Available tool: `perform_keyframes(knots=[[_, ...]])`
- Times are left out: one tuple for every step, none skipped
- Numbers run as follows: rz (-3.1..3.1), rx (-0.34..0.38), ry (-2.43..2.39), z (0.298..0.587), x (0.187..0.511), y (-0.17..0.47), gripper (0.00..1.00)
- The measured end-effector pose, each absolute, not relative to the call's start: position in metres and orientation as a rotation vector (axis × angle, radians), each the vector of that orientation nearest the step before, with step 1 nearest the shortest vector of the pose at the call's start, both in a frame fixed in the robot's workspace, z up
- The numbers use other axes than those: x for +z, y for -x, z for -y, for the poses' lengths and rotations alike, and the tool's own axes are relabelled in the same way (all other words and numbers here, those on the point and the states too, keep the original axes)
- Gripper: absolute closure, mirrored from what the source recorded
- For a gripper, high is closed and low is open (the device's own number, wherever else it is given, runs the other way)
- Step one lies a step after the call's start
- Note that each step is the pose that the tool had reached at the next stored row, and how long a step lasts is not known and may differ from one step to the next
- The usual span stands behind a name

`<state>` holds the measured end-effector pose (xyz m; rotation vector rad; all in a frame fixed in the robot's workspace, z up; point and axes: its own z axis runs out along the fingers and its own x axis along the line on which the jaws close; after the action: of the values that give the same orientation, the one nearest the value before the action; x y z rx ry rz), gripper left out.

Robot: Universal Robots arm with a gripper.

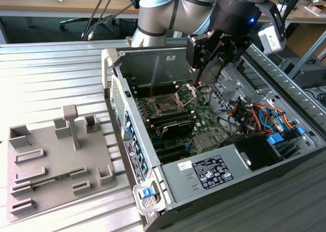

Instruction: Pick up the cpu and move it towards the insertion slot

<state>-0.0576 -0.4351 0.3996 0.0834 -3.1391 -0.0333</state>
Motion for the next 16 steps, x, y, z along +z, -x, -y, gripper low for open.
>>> perform_keyframes(knots=[[3.139, -0.033, -0.083, 0.435, 0.4, 0.057, 0.45], [3.139, -0.033, -0.083, 0.435, 0.4, 0.056, 0.45], [3.139, -0.033, -0.083, 0.435, 0.4, 0.055, 0.45], [3.139, -0.033, -0.083, 0.435, 0.4, 0.055, 0.45], [3.139, -0.033, -0.083, 0.435, 0.399, 0.054, 0.45], [3.139, -0.033, -0.083, 0.435, 0.4, 0.053, 0.45], [3.139, -0.033, -0.083, 0.435, 0.399, 0.053, 0.45], [3.139, -0.033, -0.083, 0.435, 0.399, 0.052, 0.45], [3.139, -0.033, -0.083, 0.435, 0.399, 0.051, 0.45], [3.139, -0.033, -0.083, 0.435, 0.399, 0.05, 0.45], [3.139, -0.033, -0.083, 0.435, 0.399, 0.05, 0.45], [3.139, -0.033, -0.083, 0.435, 0.399, 0.049, 0.45], [3.139, -0.033, -0.083, 0.435, 0.399, 0.048, 0.45], [3.139, -0.033, -0.083, 0.435, 0.399, 0.047, 0.45], [3.139, -0.033, -0.083, 0.435, 0.399, 0.047, 0.45], [3.139, -0.033, -0.083, 0.435, 0.399, 0.046, 0.45]])
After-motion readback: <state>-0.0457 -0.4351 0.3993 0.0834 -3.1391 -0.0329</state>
